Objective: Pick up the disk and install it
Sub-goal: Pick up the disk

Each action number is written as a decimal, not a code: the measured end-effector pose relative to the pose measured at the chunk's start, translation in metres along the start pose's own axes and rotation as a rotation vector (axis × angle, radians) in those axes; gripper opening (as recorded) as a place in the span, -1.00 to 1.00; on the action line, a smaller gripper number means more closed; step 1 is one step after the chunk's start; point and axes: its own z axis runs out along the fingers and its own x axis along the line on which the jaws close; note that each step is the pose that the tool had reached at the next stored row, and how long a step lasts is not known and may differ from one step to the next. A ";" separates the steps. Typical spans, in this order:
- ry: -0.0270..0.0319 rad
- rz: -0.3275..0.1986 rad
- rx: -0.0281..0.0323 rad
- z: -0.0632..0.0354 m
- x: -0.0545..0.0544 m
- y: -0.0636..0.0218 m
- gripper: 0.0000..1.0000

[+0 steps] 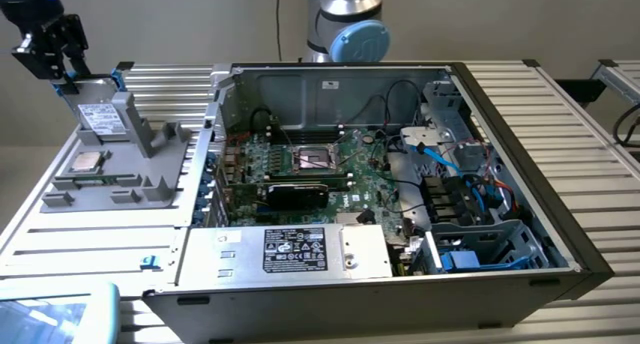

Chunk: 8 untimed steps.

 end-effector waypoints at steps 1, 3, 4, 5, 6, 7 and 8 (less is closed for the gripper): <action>-0.0034 0.000 -0.0003 0.0016 0.000 0.0000 0.14; -0.0078 0.000 -0.0006 0.0050 0.001 -0.0001 0.14; -0.0079 0.000 -0.0006 0.0066 0.002 -0.0002 0.14; -0.0080 0.000 -0.0007 0.0080 0.002 -0.0002 0.14; -0.0081 0.000 -0.0008 0.0093 0.003 -0.0002 0.14; -0.0085 0.000 -0.0008 0.0105 0.003 -0.0002 0.14; -0.0090 0.000 -0.0009 0.0117 0.003 -0.0003 0.14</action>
